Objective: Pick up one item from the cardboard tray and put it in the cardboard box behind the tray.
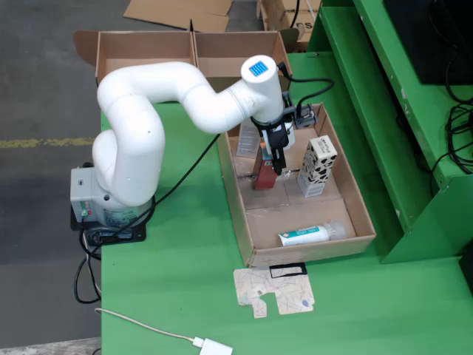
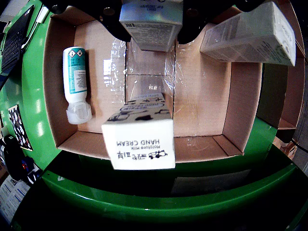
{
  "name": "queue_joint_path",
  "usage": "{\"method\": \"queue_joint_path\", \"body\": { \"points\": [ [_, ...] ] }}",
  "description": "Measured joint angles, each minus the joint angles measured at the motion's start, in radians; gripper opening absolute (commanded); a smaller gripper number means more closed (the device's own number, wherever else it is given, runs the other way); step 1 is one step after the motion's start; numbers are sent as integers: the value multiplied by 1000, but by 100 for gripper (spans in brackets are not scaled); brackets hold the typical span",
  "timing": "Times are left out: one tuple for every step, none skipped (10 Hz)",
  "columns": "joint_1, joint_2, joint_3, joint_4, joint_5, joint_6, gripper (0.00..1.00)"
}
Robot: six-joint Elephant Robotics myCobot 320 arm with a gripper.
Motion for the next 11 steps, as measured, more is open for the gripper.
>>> {"method": "queue_joint_path", "body": {
  "points": [
    [0, 8, 24, -40, 0, 0, 0],
    [0, 32, 38, -87, 2, 0, 0],
    [-2, 42, 46, -104, 2, 3, 0],
    [-5, 45, 83, -136, 3, 0, 0],
    [-5, 74, 141, -189, 2, 0, 0],
    [-3, 84, 184, -232, 0, 0, 0],
    [-3, 84, 219, -273, 0, 0, 0],
    [0, 78, 278, -328, -2, -1, 0],
    [6, 78, 317, -368, -8, 0, 0],
    [8, 78, 359, -411, -9, 0, 0],
    [11, 51, 419, -463, -15, 3, 0]
  ]
}}
